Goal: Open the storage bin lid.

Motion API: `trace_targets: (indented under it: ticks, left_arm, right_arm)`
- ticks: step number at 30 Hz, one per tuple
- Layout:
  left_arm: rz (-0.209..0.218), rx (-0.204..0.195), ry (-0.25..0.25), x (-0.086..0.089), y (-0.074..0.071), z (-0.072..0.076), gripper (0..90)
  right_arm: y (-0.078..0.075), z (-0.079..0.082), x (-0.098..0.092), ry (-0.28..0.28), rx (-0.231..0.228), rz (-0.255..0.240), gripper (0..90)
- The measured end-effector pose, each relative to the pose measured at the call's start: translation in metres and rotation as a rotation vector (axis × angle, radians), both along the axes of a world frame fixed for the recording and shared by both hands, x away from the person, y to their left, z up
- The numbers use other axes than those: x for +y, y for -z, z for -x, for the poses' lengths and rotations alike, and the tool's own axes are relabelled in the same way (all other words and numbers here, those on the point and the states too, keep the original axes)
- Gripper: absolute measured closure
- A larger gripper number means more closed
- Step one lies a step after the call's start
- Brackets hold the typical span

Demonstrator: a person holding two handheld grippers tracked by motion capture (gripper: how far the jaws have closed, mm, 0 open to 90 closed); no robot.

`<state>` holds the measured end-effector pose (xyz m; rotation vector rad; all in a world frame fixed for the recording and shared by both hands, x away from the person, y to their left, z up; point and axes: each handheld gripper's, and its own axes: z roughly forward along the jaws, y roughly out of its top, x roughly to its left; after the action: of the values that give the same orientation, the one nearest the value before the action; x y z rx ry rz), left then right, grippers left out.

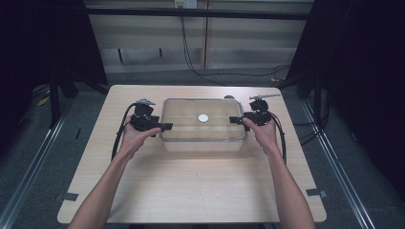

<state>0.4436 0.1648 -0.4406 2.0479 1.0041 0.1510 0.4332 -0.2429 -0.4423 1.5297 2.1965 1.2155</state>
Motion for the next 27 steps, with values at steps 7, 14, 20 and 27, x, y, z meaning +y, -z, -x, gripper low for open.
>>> trace_targets:
  ticks: [7,14,20,27]
  left_arm:
    - [-0.011,-0.003,0.006,-0.007,0.001,-0.001,20.5]
    - [-0.004,0.012,0.003,-0.007,0.001,-0.004,19.2]
    - [0.009,0.021,0.004,-0.008,0.002,-0.005,18.7]
    - [0.028,0.035,0.032,-0.006,0.005,-0.009,18.4]
  right_arm:
    - [0.001,-0.002,0.001,0.009,0.006,-0.008,15.0]
    - [0.001,-0.003,0.001,0.018,0.016,0.009,15.7]
    - [0.01,-0.008,0.003,0.017,0.041,-0.015,16.5]
    - [0.012,-0.015,0.012,0.039,0.046,-0.006,10.1]
